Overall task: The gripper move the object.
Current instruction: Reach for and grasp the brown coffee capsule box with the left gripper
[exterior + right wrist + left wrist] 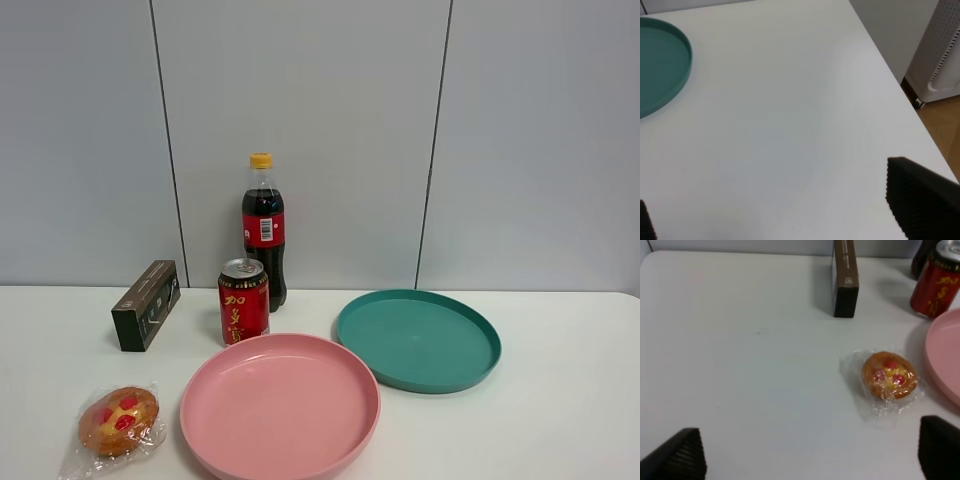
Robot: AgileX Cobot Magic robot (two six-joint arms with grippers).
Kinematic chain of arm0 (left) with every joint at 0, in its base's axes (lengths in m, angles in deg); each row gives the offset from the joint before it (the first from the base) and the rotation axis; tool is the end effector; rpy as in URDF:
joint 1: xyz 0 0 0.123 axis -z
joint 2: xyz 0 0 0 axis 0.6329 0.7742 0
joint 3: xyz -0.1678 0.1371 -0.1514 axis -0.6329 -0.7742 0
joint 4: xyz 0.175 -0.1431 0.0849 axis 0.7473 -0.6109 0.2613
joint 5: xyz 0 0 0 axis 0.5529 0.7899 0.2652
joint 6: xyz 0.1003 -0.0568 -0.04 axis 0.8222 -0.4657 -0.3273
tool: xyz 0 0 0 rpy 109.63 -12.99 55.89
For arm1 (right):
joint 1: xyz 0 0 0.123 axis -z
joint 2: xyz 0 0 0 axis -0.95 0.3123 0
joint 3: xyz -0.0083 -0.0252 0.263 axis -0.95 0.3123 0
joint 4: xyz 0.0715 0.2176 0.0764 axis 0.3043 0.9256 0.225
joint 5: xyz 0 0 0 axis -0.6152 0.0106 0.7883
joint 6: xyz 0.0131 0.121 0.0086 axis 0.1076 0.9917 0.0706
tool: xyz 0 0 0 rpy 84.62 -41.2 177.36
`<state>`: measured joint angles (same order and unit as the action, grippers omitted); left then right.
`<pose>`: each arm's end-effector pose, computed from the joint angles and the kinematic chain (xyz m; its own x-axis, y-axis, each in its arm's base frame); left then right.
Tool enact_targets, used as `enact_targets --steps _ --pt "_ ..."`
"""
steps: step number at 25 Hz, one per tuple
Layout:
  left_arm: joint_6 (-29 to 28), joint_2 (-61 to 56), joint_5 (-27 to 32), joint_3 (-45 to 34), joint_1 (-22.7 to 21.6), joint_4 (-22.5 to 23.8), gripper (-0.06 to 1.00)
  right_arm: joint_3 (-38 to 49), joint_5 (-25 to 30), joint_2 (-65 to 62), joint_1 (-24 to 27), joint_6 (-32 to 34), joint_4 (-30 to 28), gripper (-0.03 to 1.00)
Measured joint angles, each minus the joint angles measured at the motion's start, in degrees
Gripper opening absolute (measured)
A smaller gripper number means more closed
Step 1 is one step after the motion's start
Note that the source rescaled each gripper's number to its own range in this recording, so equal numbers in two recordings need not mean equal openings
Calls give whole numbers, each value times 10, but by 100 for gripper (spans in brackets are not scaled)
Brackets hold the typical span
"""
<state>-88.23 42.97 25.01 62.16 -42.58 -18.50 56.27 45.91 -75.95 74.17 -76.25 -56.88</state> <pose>0.0334 -0.0029 0.2605 -0.4399 -0.0608 -0.8960 -0.0385 0.9981 -0.0489 0.0357 -0.0068 0.2528 -0.4678 0.0448 -0.8827 0.0919 0.9958 0.0018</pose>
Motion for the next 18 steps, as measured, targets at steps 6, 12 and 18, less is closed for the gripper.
enact_targets --steps 6,12,18 --pt "0 0 0 0 0 0 100 0 0 0 0 0 0 100" --pt "0 0 0 0 0 0 100 0 0 0 0 0 0 100" --pt "0 0 0 0 0 0 100 0 0 0 0 0 0 100"
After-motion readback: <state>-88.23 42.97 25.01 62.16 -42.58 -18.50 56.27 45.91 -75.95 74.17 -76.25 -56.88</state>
